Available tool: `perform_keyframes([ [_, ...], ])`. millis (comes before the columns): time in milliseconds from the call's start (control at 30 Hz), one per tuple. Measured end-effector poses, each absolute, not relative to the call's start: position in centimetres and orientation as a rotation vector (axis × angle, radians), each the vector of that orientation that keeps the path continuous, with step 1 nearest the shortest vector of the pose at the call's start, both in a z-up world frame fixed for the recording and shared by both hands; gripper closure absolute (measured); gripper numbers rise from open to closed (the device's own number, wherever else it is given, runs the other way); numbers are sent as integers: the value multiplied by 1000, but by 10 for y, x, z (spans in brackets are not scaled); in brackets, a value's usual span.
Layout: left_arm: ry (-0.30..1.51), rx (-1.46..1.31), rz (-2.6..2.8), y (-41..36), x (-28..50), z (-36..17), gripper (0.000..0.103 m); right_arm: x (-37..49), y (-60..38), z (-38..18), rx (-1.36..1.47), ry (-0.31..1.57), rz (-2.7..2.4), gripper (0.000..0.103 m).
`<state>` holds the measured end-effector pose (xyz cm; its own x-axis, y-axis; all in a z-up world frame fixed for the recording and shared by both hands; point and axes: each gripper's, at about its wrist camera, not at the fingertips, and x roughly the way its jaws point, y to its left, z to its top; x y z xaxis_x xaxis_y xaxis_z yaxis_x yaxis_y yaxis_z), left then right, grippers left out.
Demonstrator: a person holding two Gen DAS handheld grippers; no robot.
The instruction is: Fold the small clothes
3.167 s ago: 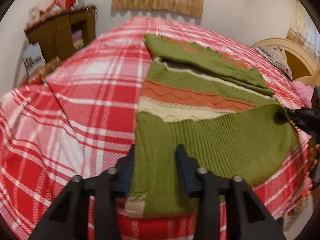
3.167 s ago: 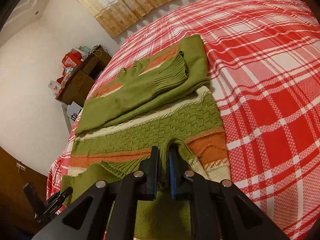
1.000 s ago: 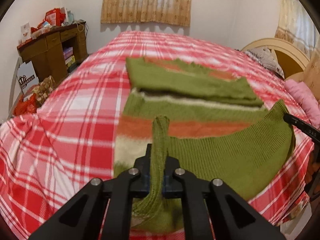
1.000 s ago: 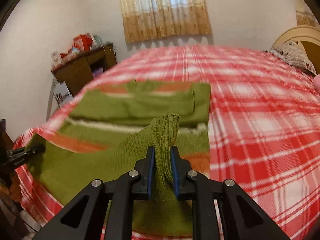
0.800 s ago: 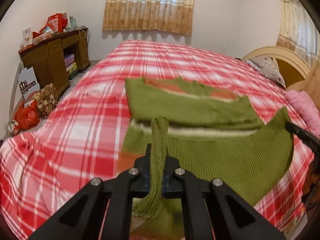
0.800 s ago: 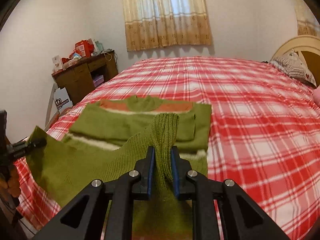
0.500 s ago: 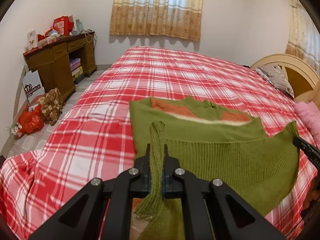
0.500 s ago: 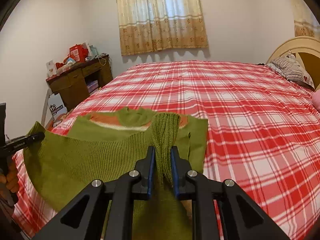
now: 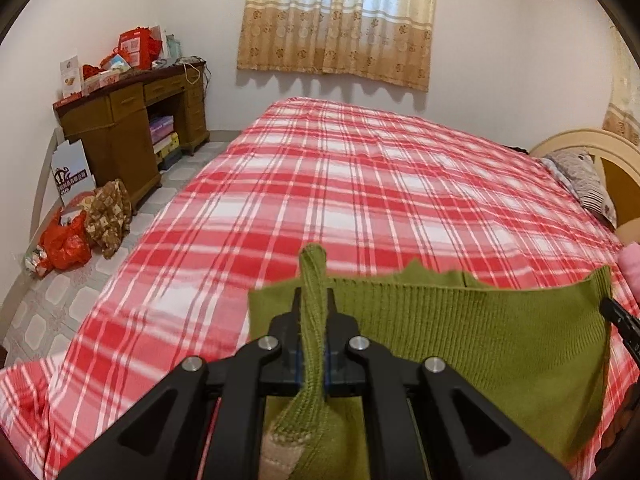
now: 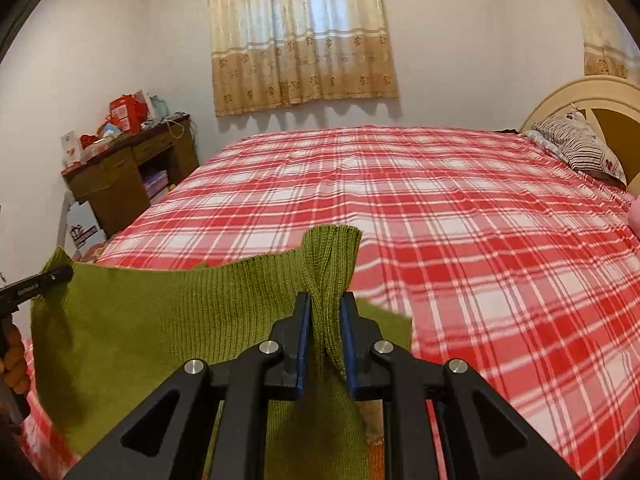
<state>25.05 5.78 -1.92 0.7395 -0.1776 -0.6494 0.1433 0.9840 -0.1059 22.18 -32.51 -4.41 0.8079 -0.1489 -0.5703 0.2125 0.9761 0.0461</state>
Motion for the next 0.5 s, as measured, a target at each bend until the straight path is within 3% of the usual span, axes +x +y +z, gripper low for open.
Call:
perform_keyframes([
  [300,792,-10,-22,33,327,-79,97,282,-347,-110,64,678,-310,89],
  [367,820,20,14,32,334,-98,97,291,-357,-121,102,736,-336,93],
  [500,812,72,48,24,332,-95,93,292,-374,-128,177,763,-369,93],
])
